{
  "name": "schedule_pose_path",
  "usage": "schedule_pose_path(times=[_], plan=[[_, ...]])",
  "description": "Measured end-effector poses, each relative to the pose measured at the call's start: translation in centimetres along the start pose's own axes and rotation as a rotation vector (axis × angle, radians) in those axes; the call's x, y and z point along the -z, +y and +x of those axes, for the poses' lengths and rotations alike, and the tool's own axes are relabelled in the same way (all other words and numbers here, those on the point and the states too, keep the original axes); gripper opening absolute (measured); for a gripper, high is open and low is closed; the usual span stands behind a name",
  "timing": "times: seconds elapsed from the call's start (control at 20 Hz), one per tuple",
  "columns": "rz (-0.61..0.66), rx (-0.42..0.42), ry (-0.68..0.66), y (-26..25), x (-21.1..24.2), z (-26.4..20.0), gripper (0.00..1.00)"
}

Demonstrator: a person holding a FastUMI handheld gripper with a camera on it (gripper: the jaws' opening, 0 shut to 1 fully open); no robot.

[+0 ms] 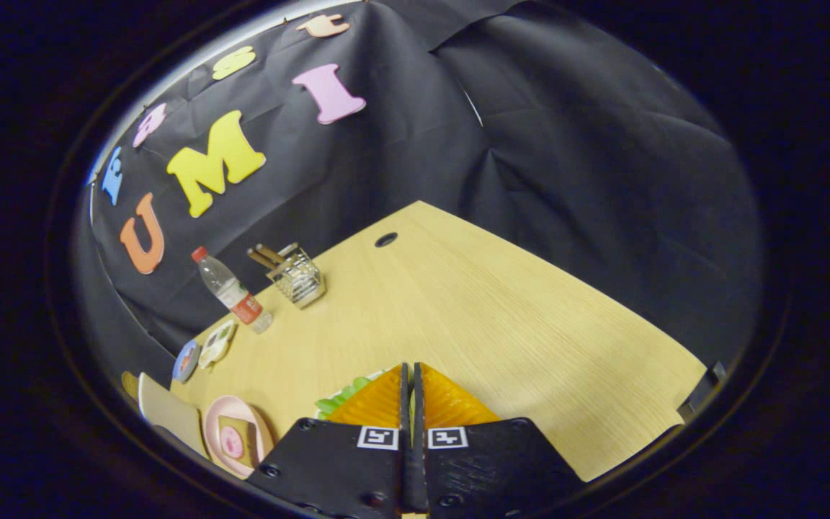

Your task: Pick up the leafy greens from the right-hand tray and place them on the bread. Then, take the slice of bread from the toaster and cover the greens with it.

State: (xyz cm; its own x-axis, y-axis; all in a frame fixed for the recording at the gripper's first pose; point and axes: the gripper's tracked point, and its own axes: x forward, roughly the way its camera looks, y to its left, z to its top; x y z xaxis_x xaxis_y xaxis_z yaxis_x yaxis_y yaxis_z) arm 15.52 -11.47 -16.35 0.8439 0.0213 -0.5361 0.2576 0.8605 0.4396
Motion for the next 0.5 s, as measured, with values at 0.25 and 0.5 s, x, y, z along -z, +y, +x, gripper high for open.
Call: schedule_pose_path(times=[0.25,0.5], plan=[[-0.012,-0.122,-0.086,5.8,-1.8,-4.4,0.0],[-0.036,-0.23,-0.122,12.0,-1.6,-8.2,0.0]])
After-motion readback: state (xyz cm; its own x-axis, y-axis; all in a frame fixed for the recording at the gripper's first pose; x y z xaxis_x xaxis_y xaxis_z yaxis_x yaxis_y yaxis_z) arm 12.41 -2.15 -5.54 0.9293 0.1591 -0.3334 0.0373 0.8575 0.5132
